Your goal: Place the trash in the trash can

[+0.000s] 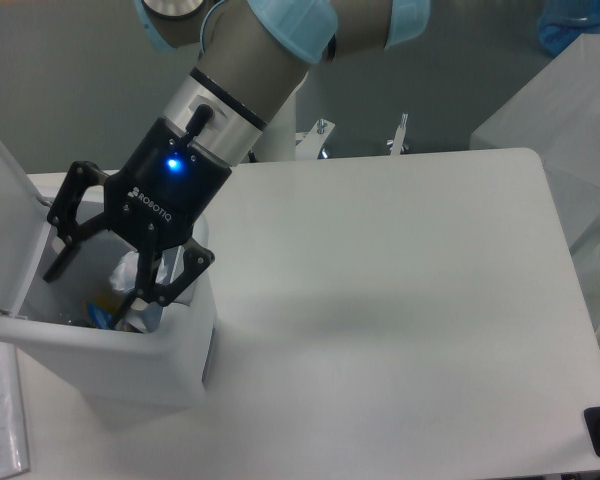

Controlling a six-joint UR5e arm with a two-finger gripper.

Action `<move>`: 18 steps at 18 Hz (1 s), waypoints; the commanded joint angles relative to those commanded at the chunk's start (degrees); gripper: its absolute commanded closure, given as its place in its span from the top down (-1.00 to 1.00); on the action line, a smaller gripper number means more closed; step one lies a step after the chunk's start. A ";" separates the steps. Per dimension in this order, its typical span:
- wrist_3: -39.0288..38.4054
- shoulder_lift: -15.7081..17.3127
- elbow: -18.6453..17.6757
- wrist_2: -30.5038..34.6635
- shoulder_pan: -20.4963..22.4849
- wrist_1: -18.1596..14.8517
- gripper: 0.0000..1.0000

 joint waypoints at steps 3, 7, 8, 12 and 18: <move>0.62 -0.17 -0.36 0.09 1.66 -0.09 0.75; 3.42 -0.52 -0.62 0.09 7.89 -0.09 1.00; 4.39 -0.61 -0.97 0.09 9.22 -0.09 1.00; 7.73 -2.71 -1.41 0.52 13.79 -0.17 1.00; 16.51 -6.76 -1.76 9.54 16.61 -0.44 1.00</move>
